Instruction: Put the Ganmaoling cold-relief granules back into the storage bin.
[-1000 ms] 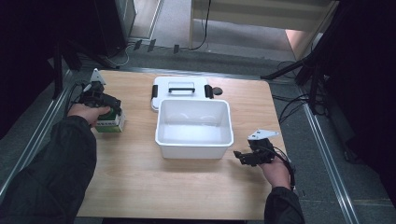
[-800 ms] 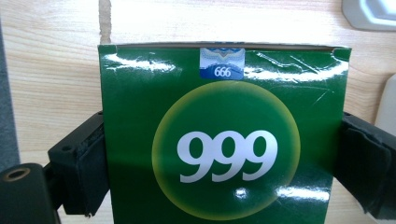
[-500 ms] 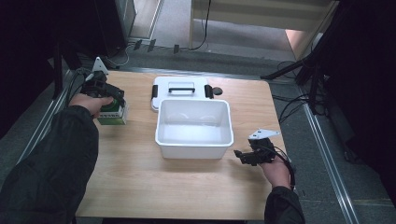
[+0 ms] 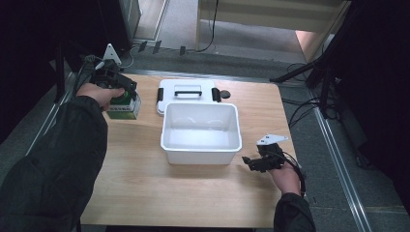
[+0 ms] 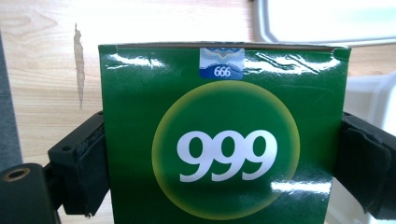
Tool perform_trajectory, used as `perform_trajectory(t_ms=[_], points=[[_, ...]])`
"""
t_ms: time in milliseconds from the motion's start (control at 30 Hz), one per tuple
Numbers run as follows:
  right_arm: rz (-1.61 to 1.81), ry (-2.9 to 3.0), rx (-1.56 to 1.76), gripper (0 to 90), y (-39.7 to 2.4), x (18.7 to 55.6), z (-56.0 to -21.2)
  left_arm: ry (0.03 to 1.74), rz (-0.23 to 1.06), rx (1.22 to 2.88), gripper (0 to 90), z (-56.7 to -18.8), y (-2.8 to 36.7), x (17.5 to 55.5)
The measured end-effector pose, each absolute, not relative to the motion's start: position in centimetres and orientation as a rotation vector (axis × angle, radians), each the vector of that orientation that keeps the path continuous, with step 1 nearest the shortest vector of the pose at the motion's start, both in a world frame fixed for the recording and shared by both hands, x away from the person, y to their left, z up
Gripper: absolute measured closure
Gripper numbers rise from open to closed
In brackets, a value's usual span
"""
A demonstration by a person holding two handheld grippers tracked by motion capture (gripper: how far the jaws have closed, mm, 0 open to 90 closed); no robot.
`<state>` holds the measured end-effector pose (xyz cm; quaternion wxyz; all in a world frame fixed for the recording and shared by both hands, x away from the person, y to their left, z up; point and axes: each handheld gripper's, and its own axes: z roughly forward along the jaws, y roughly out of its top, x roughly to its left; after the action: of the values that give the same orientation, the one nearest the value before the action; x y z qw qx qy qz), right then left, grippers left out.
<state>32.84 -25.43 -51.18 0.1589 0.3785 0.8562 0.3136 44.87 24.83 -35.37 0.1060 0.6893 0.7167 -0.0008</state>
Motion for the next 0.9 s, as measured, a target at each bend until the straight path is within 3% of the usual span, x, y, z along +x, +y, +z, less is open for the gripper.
perform_trajectory(t_ms=[433,900], points=[[0.889,2.447,1.088,22.0,-25.5,32.8,-51.2,2.058,0.044,2.059,5.9,-30.7,22.2,44.7],[0.885,2.453,1.073,22.0,-25.1,32.6,-51.0,1.993,0.016,2.109,5.9,-29.8,16.7,43.8]])
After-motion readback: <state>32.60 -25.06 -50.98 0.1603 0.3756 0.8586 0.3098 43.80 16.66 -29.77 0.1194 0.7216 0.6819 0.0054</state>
